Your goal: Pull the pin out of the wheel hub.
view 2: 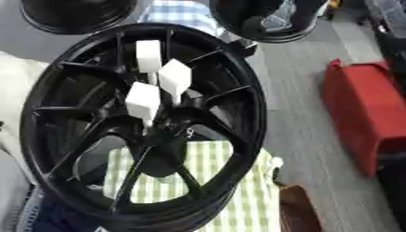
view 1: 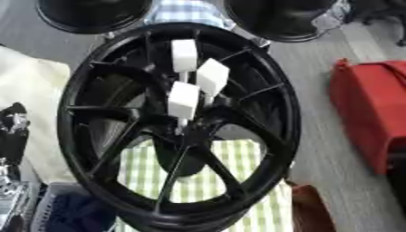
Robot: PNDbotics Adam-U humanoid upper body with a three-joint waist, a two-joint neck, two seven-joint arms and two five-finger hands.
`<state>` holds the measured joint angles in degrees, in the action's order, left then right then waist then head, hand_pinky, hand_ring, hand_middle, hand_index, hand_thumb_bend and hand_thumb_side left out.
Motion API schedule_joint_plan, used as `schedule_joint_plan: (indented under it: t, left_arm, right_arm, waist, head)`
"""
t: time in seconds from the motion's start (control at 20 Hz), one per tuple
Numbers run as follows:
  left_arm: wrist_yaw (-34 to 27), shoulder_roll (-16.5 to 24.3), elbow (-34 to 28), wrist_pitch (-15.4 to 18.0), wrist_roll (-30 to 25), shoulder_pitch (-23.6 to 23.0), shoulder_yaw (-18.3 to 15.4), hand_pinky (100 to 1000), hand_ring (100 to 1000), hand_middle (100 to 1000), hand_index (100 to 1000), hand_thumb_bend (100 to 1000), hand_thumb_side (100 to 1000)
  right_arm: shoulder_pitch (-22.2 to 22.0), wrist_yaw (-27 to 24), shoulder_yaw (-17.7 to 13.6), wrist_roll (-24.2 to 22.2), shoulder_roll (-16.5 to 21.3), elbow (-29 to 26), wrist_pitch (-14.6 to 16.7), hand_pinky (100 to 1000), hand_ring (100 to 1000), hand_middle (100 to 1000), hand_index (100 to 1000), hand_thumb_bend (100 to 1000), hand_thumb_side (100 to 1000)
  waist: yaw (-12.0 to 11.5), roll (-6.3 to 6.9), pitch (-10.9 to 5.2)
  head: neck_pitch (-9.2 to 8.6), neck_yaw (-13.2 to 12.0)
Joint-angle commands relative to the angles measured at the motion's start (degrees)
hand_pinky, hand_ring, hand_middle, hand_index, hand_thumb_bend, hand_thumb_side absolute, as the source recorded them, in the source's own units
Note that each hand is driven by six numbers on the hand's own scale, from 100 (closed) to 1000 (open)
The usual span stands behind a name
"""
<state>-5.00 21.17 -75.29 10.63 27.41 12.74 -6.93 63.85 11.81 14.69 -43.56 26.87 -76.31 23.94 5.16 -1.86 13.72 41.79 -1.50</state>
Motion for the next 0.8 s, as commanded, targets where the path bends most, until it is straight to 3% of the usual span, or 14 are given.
schedule_joint_plan:
  t: [0.05, 0.6, 0.8]
  left_arm:
    - [0.09, 1.45, -0.73, 0.12, 0.03, 0.42, -0.37, 717, 628, 533, 751, 296, 619]
    - [0.38, 0.92, -0.05, -0.04, -0.7, 1.49, 0.22, 718, 630, 534, 751, 299, 623]
    - [0.39, 0.59, 0.14, -0.17, -1.03, 2.06, 0.55, 719, 631, 534, 751, 299, 625]
  right_arm:
    - [0.1, 2.12, 0.15, -6.81, -1.63, -0.55, 6.42, 807, 770, 694, 773, 520, 275]
    - [-4.37, 11.24, 1.18, -6.71, -5.03, -2.12, 7.15, 786, 736, 699, 782, 510, 287]
    - [-5.51, 12.13, 1.83, -7.07, -5.84, -1.5, 7.77, 785, 737, 699, 781, 509, 281]
  waist:
    - [-0.2, 0.28, -1.75]
    - [-1.49, -0.04, -1.98]
    - [-2.07, -0.22, -1.96]
  head:
    - [0.09, 1.13]
    - [0.8, 3.79]
    - [0.6, 4.04]
